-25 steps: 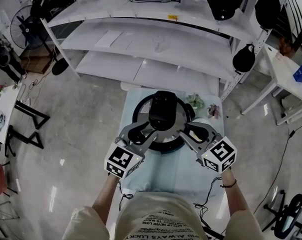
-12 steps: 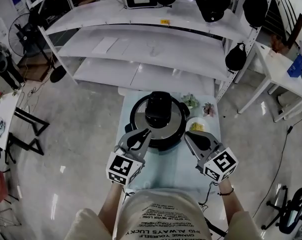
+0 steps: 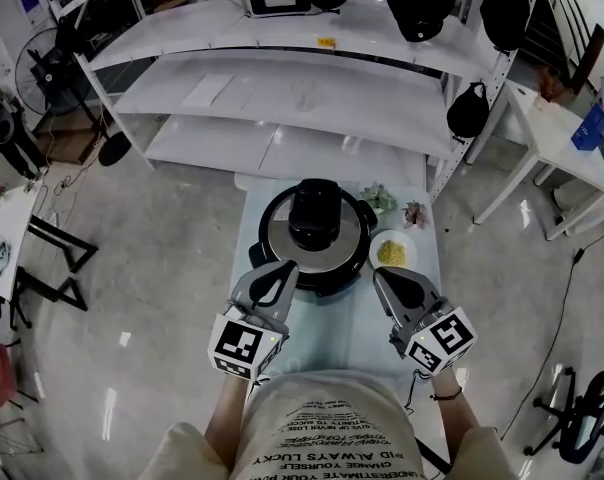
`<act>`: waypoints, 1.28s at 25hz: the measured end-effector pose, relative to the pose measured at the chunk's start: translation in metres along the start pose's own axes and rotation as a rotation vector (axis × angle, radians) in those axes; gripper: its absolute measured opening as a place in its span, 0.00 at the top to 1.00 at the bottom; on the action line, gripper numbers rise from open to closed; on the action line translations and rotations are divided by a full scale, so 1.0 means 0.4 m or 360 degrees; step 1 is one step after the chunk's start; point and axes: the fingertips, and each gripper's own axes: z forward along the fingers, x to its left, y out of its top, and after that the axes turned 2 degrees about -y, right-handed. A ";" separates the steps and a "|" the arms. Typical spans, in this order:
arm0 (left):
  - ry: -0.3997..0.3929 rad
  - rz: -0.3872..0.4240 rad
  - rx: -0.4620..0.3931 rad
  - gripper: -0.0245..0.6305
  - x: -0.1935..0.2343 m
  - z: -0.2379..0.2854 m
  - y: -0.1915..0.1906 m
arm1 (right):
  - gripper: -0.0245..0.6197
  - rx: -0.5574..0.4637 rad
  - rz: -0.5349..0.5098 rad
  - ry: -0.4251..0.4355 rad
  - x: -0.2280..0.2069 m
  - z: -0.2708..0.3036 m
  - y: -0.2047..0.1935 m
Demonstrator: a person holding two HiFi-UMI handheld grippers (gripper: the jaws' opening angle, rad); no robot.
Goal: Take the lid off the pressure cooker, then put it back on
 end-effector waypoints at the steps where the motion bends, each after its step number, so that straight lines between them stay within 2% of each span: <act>1: 0.0006 -0.0004 -0.0004 0.92 0.002 -0.004 0.001 | 0.95 -0.0013 0.0011 -0.0020 -0.002 -0.005 0.001; 11: 0.0075 -0.0044 -0.0039 0.92 0.021 -0.033 -0.007 | 0.95 -0.0108 0.0032 -0.0243 -0.054 -0.050 0.015; 32: 0.0114 -0.0076 -0.0009 0.93 0.045 -0.036 -0.036 | 0.95 -0.0055 -0.0031 -0.0252 -0.059 -0.039 -0.001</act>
